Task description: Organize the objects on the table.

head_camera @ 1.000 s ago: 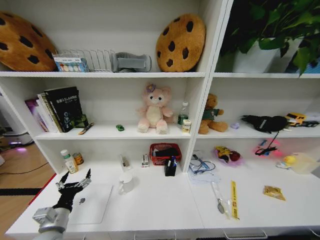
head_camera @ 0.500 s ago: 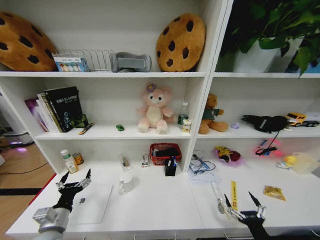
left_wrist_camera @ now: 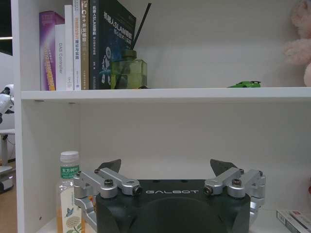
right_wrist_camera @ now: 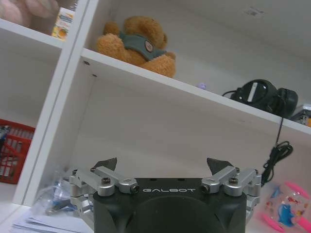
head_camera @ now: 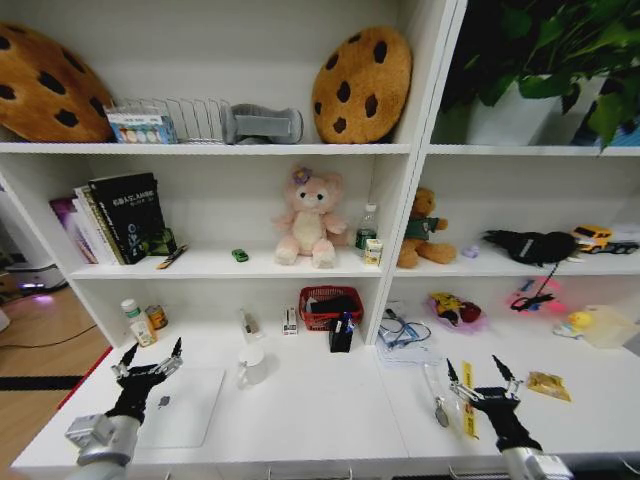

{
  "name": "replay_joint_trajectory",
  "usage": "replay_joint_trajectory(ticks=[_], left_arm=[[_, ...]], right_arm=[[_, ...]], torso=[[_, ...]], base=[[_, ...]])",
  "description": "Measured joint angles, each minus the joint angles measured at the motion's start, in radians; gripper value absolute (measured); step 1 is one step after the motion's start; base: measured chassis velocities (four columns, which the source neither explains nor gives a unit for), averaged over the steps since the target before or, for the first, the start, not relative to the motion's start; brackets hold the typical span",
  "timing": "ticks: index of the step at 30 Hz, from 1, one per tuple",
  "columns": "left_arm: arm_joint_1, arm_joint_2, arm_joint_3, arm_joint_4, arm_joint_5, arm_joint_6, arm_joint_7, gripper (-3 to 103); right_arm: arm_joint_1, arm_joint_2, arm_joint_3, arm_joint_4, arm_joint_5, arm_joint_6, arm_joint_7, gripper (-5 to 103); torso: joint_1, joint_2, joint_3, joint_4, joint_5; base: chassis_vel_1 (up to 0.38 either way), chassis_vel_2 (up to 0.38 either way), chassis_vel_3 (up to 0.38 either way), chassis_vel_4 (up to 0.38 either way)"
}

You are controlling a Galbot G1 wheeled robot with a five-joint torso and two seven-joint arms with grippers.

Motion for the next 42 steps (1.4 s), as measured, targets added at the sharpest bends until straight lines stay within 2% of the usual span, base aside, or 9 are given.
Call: replay_joint_trajectory(ticks=[14, 18, 20, 21, 23, 28, 31, 35, 42], left_arm=[[0.000, 0.000, 0.000, 0.000, 0.000, 0.000, 0.000, 100], [0.000, 0.000, 0.000, 0.000, 0.000, 0.000, 0.000, 100], [0.000, 0.000, 0.000, 0.000, 0.000, 0.000, 0.000, 100], [0.000, 0.000, 0.000, 0.000, 0.000, 0.000, 0.000, 100], [0.000, 0.000, 0.000, 0.000, 0.000, 0.000, 0.000, 100], [0.000, 0.000, 0.000, 0.000, 0.000, 0.000, 0.000, 100], [0.000, 0.000, 0.000, 0.000, 0.000, 0.000, 0.000, 100], [0.000, 0.000, 0.000, 0.000, 0.000, 0.000, 0.000, 100], [0.000, 0.000, 0.000, 0.000, 0.000, 0.000, 0.000, 100]], right_arm=[[0.022, 0.011, 0.010, -0.029, 0.013, 0.001, 0.020, 100], [0.031, 0.010, 0.017, -0.031, 0.045, -0.030, 0.028, 100], [0.047, 0.003, 0.025, -0.022, 0.154, -0.109, 0.046, 100], [0.047, 0.003, 0.025, -0.022, 0.154, -0.109, 0.046, 100], [0.091, -0.001, 0.041, -0.046, 0.205, -0.175, 0.074, 100], [0.197, -0.022, 0.059, -0.141, 0.257, -0.252, 0.108, 100], [0.234, -0.031, 0.060, -0.176, 0.276, -0.270, 0.115, 100], [0.357, -0.066, 0.036, -0.326, 0.337, -0.313, 0.126, 100], [0.412, -0.075, -0.017, -0.473, 0.351, -0.316, 0.130, 100]], torso=[[0.000, 0.000, 0.000, 0.0000, 0.0004], [0.000, 0.000, 0.000, 0.0000, 0.0002], [0.000, 0.000, 0.000, 0.0000, -0.0002], [0.000, 0.000, 0.000, 0.0000, -0.0002], [0.000, 0.000, 0.000, 0.0001, 0.0000], [0.000, 0.000, 0.000, 0.0000, 0.0000], [0.000, 0.000, 0.000, 0.0001, 0.0004], [0.000, 0.000, 0.000, 0.0002, 0.0003], [0.000, 0.000, 0.000, 0.0001, 0.0003]], base=[[-0.106, -0.115, 0.113, 0.102], [-0.014, -0.015, 0.016, 0.015], [0.000, 0.000, 0.000, 0.000], [0.000, 0.000, 0.000, 0.000], [0.000, 0.000, 0.000, 0.000], [0.000, 0.000, 0.000, 0.000], [0.000, 0.000, 0.000, 0.000], [0.000, 0.000, 0.000, 0.000], [0.000, 0.000, 0.000, 0.000]])
